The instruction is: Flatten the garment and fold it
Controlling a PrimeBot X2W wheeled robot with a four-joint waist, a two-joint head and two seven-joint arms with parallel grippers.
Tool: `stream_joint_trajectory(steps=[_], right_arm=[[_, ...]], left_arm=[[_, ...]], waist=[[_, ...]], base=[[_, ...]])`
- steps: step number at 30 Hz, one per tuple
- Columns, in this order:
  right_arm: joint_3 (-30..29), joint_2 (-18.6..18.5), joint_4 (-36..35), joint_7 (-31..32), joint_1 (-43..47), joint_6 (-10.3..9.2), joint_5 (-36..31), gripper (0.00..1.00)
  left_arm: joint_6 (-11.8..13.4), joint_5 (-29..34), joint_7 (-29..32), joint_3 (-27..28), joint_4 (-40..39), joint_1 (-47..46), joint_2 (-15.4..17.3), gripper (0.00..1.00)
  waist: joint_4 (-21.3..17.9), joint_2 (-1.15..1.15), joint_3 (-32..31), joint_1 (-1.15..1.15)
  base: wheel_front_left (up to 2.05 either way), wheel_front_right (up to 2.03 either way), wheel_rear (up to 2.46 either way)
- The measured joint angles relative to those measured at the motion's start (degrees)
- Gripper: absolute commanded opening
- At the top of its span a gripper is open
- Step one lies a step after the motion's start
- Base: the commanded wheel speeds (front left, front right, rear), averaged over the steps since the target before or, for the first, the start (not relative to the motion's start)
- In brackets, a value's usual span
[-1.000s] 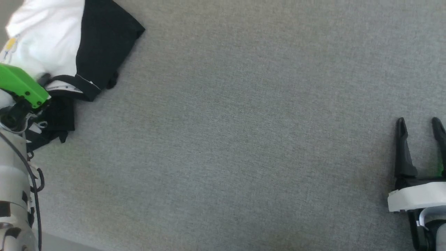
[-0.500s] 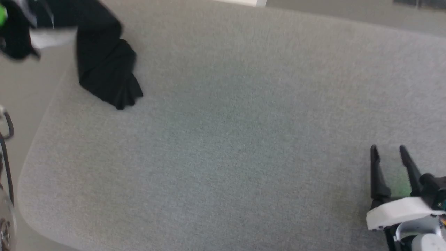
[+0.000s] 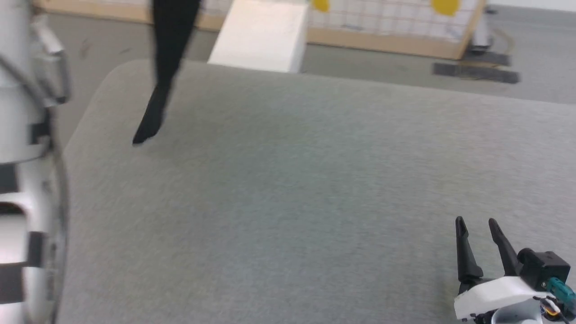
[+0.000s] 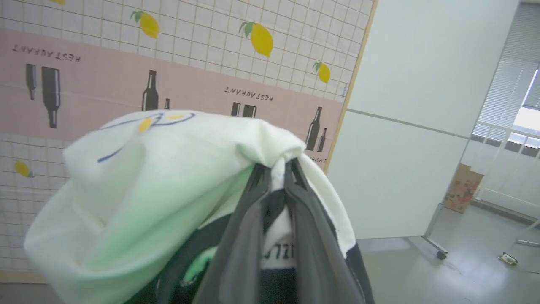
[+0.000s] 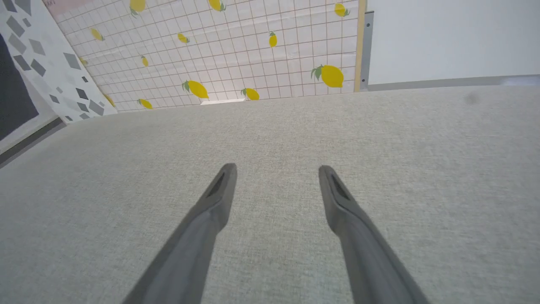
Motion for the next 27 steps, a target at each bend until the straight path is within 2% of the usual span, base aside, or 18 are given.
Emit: stream_joint_trajectory(steps=[4,9,13,16,19,20,27], right_arm=[[0.2,0.0,0.8,-0.4,0.0,0.0,0.3,1.0],[-0.6,0.0,1.3,-0.8,0.0,0.0,0.3,1.0],[-1.4,0.0,1.2,-0.8,0.1,-0.01,0.2,1.0],[-1.9,-0.1,1.1,-0.8,0.1,-0.01,-0.1,1.0],[-1.8,-0.1,0.8,-0.8,0.1,-0.01,-0.2,1.0],[-1.6,0.0,0.6,-0.8,0.0,0.0,-0.2,1.0],[-1.2,-0.1,0.5,-0.8,0.0,-0.01,-0.2,1.0]], left_arm=[[0.0,-4.2,1.6,-1.5,-1.1,-0.5,-5.2,0.0],[0.0,-7.3,2.7,-4.8,-1.9,2.9,-9.8,0.0],[0.0,-6.4,2.7,-10.8,-2.1,11.1,-11.4,0.0],[0.0,-3.1,1.8,-17.1,-1.0,17.6,-12.1,0.0],[0.0,0.8,0.9,-24.1,1.7,24.1,-12.6,0.0],[0.0,3.4,1.2,-30.5,5.5,30.3,-12.8,0.0],[0.0,1.6,7.3,-37.6,12.5,40.6,-13.7,0.0]], waist=[[-3.6,0.0,-1.5,0.0],[-8.2,0.0,-3.0,0.0],[-11.1,0.0,-3.6,0.0],[-12.5,0.0,-3.5,0.0],[-13.1,0.0,-2.8,0.0],[-13.4,0.0,-2.0,0.0],[-14.0,0.0,-1.3,0.0]], base=[[0.0,0.0,0.0],[0.0,0.0,0.0],[0.0,0.0,0.0],[0.0,0.0,0.0],[0.0,0.0,0.0],[0.0,0.0,0.0],[0.0,0.0,0.0]])
